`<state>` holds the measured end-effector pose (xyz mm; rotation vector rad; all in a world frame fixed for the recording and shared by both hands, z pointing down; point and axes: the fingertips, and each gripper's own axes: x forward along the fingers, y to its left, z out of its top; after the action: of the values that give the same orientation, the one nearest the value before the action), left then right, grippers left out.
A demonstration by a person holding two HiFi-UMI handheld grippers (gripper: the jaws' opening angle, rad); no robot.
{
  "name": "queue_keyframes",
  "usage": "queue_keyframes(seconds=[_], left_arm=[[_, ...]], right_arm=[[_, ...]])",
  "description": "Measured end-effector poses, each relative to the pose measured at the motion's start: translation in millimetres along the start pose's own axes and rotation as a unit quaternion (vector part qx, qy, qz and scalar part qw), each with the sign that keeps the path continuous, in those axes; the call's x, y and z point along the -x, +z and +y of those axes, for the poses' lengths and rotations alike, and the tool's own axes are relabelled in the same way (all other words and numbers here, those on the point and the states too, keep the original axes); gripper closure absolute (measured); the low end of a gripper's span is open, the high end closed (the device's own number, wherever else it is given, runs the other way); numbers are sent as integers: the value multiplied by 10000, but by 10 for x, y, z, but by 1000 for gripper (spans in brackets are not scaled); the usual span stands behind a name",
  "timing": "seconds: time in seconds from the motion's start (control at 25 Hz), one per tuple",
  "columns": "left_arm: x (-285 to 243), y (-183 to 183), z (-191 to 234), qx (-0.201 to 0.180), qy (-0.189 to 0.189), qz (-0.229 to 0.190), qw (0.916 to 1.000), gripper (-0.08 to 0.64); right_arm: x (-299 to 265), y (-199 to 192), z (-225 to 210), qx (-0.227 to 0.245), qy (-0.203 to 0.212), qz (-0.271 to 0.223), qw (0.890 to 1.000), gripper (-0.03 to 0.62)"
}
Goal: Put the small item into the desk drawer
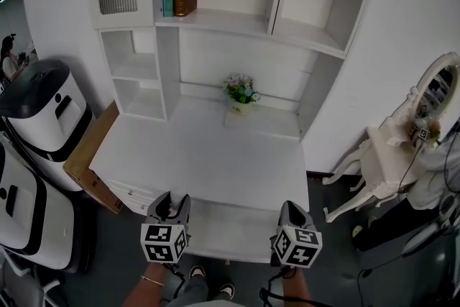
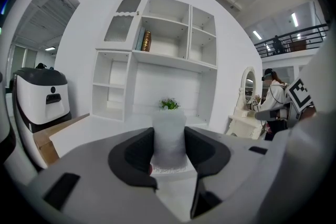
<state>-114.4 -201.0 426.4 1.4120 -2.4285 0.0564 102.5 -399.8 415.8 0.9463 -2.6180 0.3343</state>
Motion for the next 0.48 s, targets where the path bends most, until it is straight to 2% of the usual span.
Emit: queue_keyframes(seconds=[0.48], left_arm=[[93, -594, 103, 163, 111, 557, 9983, 396]], right_arm=[[-83, -496, 45, -5, 57, 531, 9986, 588]])
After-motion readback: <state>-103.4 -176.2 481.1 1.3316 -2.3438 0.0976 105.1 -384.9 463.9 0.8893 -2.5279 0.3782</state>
